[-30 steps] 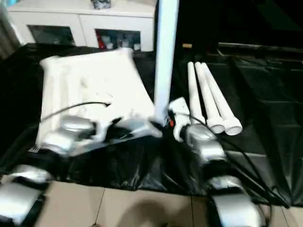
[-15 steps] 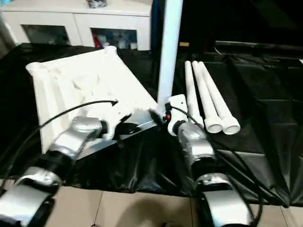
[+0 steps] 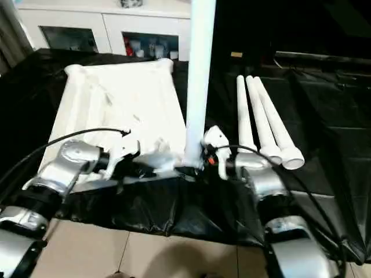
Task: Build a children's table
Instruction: Rotate leg to tighten
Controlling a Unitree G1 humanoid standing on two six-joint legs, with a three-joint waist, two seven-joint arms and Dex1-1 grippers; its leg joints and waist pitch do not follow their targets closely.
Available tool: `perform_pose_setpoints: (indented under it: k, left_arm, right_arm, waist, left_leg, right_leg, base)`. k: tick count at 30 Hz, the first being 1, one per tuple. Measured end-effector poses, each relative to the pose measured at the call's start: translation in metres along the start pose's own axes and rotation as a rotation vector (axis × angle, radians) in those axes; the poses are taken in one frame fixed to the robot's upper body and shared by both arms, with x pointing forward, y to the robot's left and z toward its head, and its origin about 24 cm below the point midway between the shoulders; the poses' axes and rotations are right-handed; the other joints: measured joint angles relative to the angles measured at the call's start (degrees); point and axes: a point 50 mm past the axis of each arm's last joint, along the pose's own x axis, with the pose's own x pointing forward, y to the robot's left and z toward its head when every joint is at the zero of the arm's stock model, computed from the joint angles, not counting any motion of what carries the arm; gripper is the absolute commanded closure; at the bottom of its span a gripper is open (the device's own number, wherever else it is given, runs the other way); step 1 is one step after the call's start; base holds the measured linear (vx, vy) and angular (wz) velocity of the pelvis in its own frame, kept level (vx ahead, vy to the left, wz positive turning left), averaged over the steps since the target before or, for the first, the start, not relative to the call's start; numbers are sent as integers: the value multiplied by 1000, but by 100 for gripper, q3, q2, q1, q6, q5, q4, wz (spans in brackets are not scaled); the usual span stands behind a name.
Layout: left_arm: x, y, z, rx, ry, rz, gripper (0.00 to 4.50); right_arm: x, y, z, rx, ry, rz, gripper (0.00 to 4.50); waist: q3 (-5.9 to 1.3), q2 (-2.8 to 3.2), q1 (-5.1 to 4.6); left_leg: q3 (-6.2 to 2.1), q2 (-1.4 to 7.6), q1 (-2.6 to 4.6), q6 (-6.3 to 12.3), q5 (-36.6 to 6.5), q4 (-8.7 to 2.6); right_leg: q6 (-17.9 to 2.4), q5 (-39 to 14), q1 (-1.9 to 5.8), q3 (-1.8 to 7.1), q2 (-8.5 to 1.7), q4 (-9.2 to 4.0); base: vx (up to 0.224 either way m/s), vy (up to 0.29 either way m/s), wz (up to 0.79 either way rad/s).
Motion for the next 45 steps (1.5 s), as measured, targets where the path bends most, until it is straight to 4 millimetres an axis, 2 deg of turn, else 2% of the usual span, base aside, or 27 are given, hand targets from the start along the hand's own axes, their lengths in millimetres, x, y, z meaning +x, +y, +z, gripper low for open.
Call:
perform_pose_setpoints:
  k: [7, 14, 16, 19, 23, 28, 30, 31, 33, 35, 41, 45]
  left_arm:
    - [-3, -2, -2, 13, 11, -43, 450]
    - [-4, 0, -4, -8, 8, -17, 450]
    - [-1, 5, -5, -41, -2, 76, 450]
    - [8, 11, -1, -95, -12, 185, 450]
    - [29, 13, 9, -203, -46, 306, 450]
    - [47, 11, 21, -242, -57, 382, 450]
    - [49, 11, 23, -236, -59, 386, 450]
    - [49, 11, 23, -233, -59, 386, 450]
    - [49, 11, 24, -221, -60, 386, 450]
    - [50, 11, 25, -205, -60, 388, 450]
    - [50, 10, 27, -191, -65, 390, 450]
    - [52, 8, 29, -175, -71, 380, 450]
  right_arm:
    - [-1, 3, 0, 7, 30, 62, 156]
    - [2, 6, -3, 30, -3, 21, 178]
    - [8, 1, -3, 49, -34, -99, 180]
    - [18, -8, -4, 99, -77, -315, 181]
    - [30, -20, -3, 189, -118, -583, 182]
    - [36, -26, 1, 255, -141, -783, 182]
    - [37, -26, 2, 264, -155, -809, 182]
    - [37, -26, 2, 263, -159, -814, 126]
    - [38, -27, 3, 263, -162, -816, 112]
    - [39, -28, 5, 264, -164, -814, 79]
    - [37, -27, 7, 237, -187, -795, 47]
    - [22, -24, 2, 159, -168, -742, 47]
  waist:
    - [0, 0, 27]
    - [-6, -10, 49]
    - [-6, -15, 31]
    - [-4, -26, -62]
    - [-4, -41, -139]
    - [-4, -40, -184]
    - [-4, -40, -185]
    - [-5, -37, -186]
    - [-6, -18, -199]
    - [-7, -6, -203]
    - [-4, 129, -213]
    - [3, 172, -177]
  left_leg:
    - [-1, 1, 3, -1, 0, 0]
    - [-2, 2, 16, -1, 0, -1]
    - [-1, 1, 32, -2, 0, -1]
    - [-3, -5, 42, -4, 1, -1]
    - [-8, -9, 44, -4, 1, 0]
    - [-13, -10, 36, -4, 1, -1]
    - [-14, -10, 35, -4, 1, -1]
    - [-14, -10, 34, -4, 1, -2]
    - [-15, -10, 32, -4, 1, -1]
    - [-16, -9, 31, -4, 1, -2]
    - [-21, -8, 25, -3, 0, -4]
    - [-26, -8, 11, -3, 0, -6]
  right_leg:
    - [0, 0, 2, 0, 1, 4]
    - [1, 0, 9, 1, 2, 7]
    - [1, 0, 20, 4, 2, 8]
    - [30, -17, 29, 6, 0, 1]
    - [32, -18, 31, 5, -2, -11]
    - [33, -18, 31, 1, -2, -17]
    - [33, -18, 31, 1, -1, -17]
    - [33, -17, 31, 1, -1, -16]
    - [30, -15, 31, 1, 0, -17]
    - [15, -6, 31, 1, 0, -15]
    - [4, 0, 30, -3, 4, -17]
    - [15, -7, 28, -6, 5, -18]
  base:
    - [0, 0, 0]
    - [0, 0, 0]
    - [0, 0, 0]
    - [0, 0, 0]
    - [0, 0, 0]
    - [0, 0, 0]
    - [0, 0, 0]
    - [0, 0, 0]
    - [0, 0, 0]
    - [0, 0, 0]
    - [0, 0, 0]
    - [0, 0, 0]
